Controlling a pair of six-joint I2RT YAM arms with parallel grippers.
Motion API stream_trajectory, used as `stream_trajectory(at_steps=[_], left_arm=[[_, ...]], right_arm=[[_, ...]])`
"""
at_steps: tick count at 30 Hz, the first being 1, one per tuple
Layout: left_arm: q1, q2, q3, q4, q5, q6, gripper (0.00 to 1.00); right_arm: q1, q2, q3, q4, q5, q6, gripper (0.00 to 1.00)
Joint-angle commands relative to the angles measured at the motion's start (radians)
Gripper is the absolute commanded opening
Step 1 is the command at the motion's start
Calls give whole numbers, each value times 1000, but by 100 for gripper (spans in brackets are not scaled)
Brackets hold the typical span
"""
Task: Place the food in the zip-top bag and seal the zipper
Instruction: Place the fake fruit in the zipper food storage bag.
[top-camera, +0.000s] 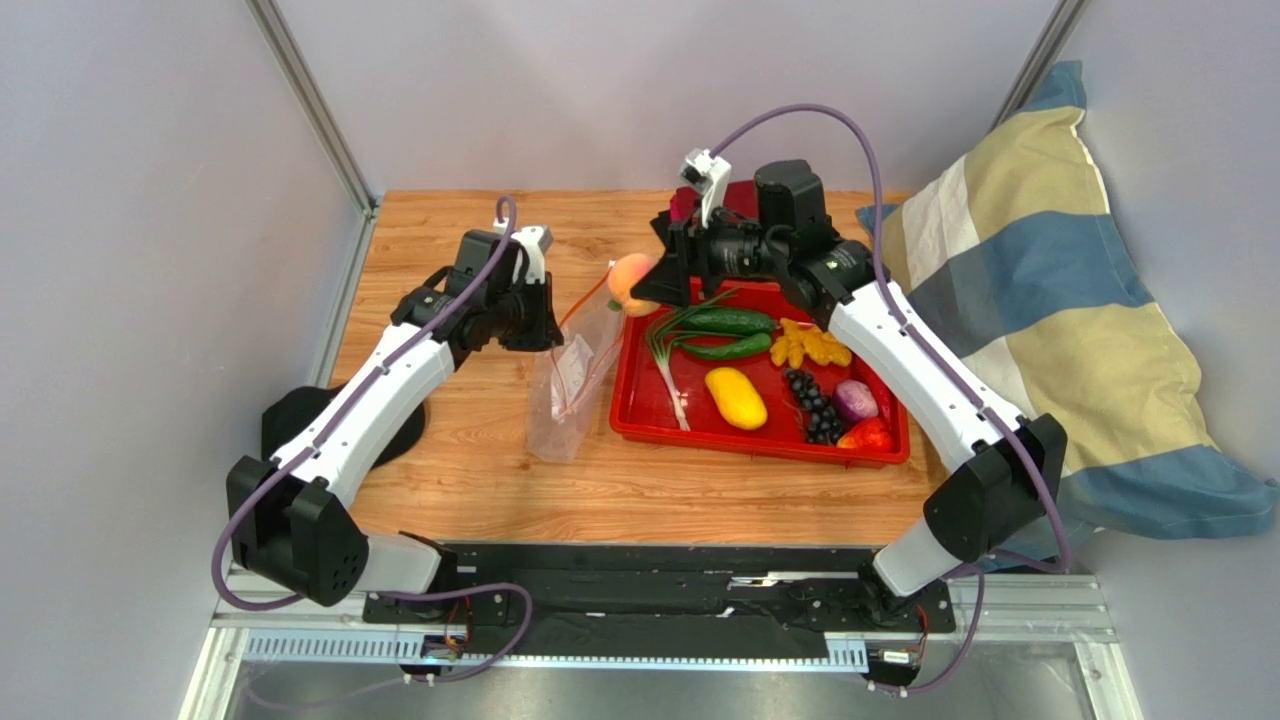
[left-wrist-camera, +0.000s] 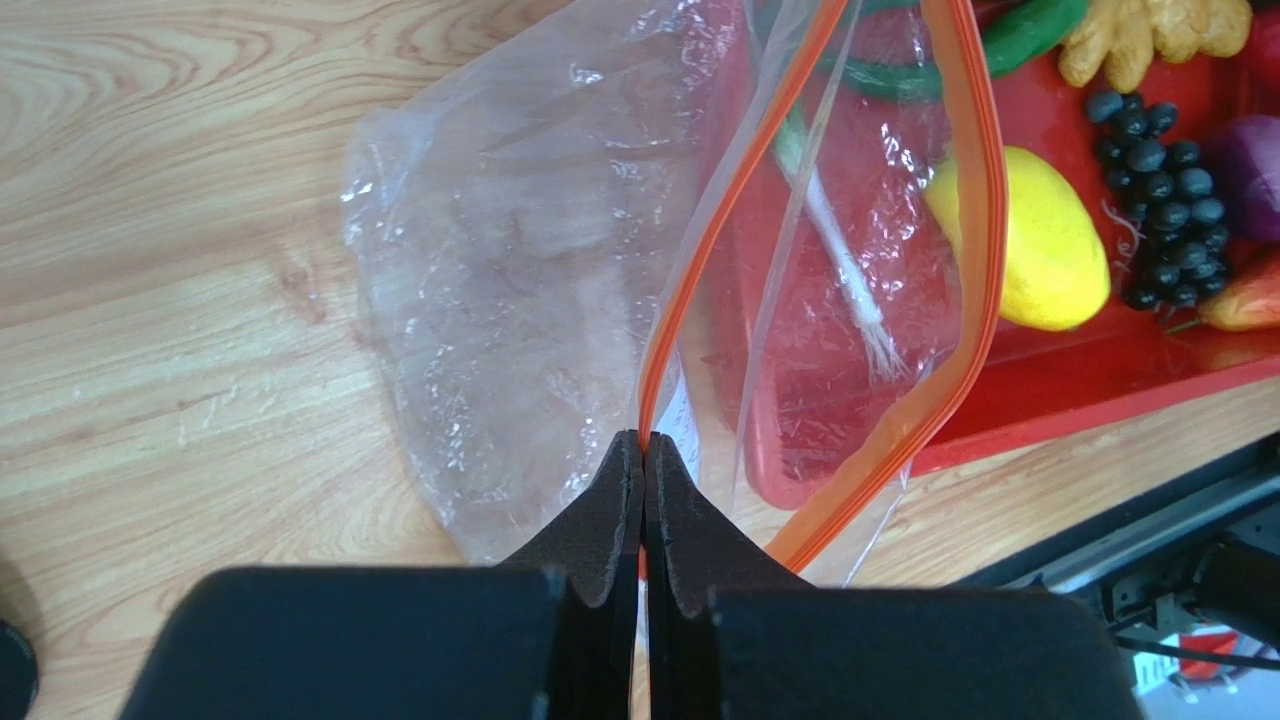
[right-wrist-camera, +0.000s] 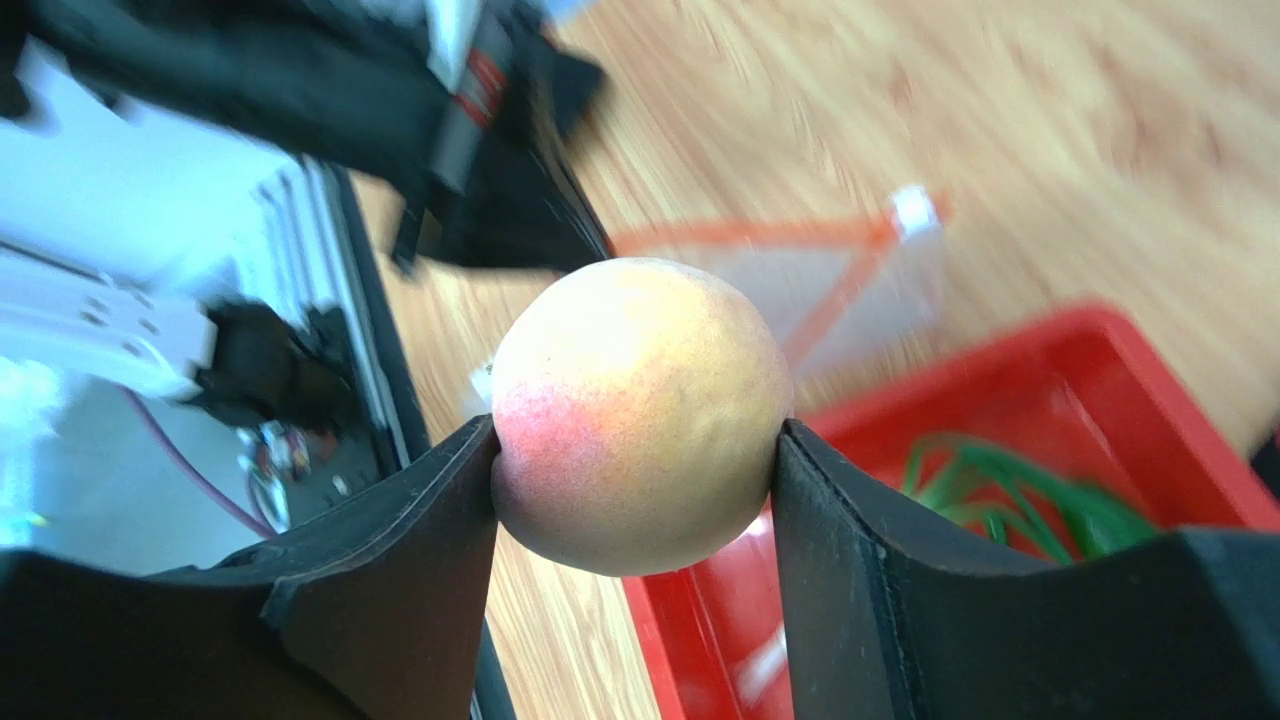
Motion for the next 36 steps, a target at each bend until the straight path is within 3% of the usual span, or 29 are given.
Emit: stream_trajectory(at_steps=[1, 10, 17, 20, 24, 27, 30, 36], left_arm=[[-5, 16, 58, 3, 60, -27, 0], [93, -8, 38, 46, 255, -149, 0], [161, -44, -49, 167, 551, -223, 0], [161, -59, -74, 194, 575, -233, 0], [170, -62, -100, 246, 634, -258, 0], [181, -50, -98, 280, 693, -291, 0], [213, -42, -103, 306, 732, -292, 0], [244, -16, -95, 333, 835, -219, 0]], right_arm=[[48, 70, 65, 140, -25, 166, 21], [133, 193, 29, 180, 184, 78, 16], [148, 227, -53, 160, 275, -54, 17], [168, 233, -30, 101, 278, -108, 32], [189, 206, -11, 80, 220, -136, 71], [191, 207, 49, 29, 201, -130, 89], [180, 186, 93, -32, 166, -125, 100], [104, 89, 75, -46, 56, -41, 100]])
